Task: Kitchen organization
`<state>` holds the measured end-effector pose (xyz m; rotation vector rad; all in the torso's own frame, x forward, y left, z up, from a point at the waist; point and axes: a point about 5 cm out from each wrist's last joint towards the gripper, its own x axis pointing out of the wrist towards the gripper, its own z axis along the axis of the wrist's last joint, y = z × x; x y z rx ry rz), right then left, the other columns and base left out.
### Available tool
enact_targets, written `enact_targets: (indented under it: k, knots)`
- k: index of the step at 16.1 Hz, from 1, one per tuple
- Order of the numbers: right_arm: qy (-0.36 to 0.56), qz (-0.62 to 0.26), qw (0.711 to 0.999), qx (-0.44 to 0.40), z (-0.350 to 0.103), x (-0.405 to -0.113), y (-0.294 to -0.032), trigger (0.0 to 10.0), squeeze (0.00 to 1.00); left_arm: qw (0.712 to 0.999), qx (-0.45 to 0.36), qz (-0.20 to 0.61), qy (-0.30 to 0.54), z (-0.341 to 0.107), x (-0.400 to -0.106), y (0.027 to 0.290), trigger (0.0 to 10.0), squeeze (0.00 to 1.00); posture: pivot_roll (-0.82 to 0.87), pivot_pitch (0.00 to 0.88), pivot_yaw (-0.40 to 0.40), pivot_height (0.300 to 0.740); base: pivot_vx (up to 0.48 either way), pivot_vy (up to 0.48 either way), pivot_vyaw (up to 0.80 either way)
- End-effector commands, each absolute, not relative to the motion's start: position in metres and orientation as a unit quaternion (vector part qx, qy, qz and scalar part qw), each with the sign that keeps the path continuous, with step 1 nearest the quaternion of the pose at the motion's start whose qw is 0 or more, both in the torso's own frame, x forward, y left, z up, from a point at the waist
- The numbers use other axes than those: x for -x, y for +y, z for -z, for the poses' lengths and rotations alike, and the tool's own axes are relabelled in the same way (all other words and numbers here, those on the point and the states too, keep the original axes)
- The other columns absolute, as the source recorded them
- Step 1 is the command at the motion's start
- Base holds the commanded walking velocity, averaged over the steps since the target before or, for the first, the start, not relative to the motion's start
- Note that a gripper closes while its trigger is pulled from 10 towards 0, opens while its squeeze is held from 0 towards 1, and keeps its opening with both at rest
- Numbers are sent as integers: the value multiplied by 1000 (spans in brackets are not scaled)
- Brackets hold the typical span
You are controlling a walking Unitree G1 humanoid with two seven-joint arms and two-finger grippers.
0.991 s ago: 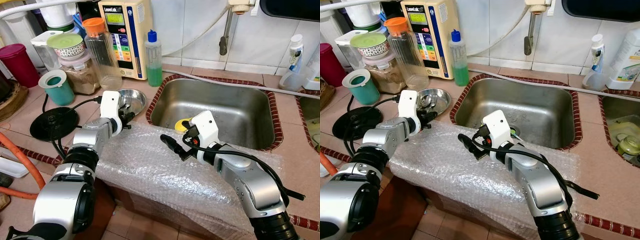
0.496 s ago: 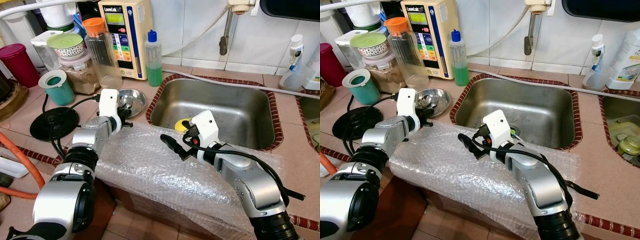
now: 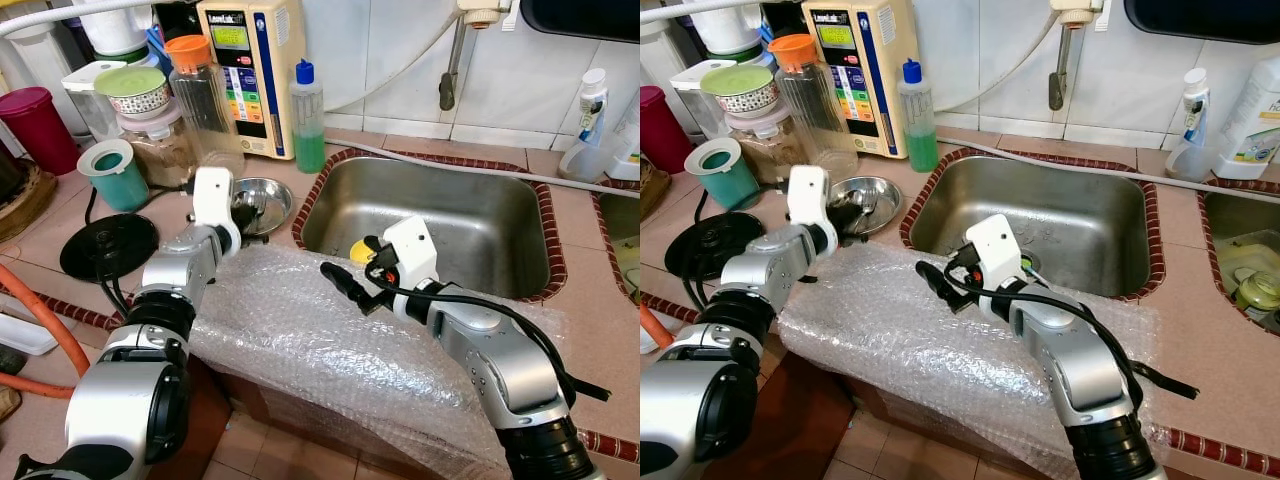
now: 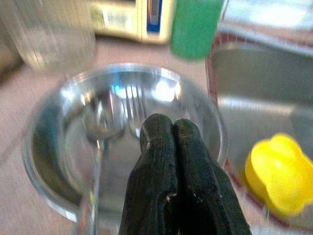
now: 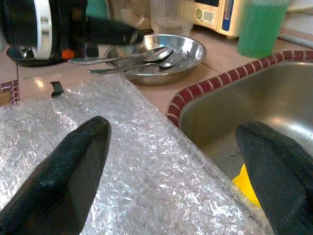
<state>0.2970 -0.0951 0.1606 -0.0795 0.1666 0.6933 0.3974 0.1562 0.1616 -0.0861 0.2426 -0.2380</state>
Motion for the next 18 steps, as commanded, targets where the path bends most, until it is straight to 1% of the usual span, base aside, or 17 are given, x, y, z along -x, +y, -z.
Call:
enact_targets:
  k: [1,3,10,11,12,13,14,16,18]
  knots:
    - [77,-335,938,39,-163,-300,-95,10000,0,989,45,118,78,-183,-403,155,0,0,-9,0,119,740,0,0,0]
    - [76,-333,939,39,-163,-301,-95,10000,0,990,46,120,65,-187,-403,152,0,0,-9,0,119,740,0,0,0]
    - [75,-324,942,43,-162,-305,-97,10000,0,990,23,135,-28,-202,-398,139,0,0,-3,0,118,740,0,0,0]
    - [75,-323,942,43,-161,-305,-97,10000,0,991,3,133,-36,-201,-396,138,0,0,-3,0,118,740,0,0,0]
    - [75,-324,942,44,-161,-305,-96,10000,0,993,-3,115,-10,-194,-396,142,0,0,-3,0,119,740,0,0,0]
    - [76,-324,942,45,-160,-304,-96,10000,0,996,11,93,8,-185,-397,151,10000,0,-6,0,121,740,0,0,0]
    - [76,-324,942,45,-160,-304,-95,10000,0,996,11,87,8,-184,-397,154,10000,1000,-5,0,122,740,0,0,0]
    - [77,-323,942,45,-159,-303,-95,10000,0,997,13,82,6,-184,-397,158,10000,1000,-6,0,123,740,0,0,0]
    - [77,-326,941,47,-159,-303,-93,10000,0,994,13,77,82,-167,-398,165,10000,1000,-8,0,125,740,0,0,0]
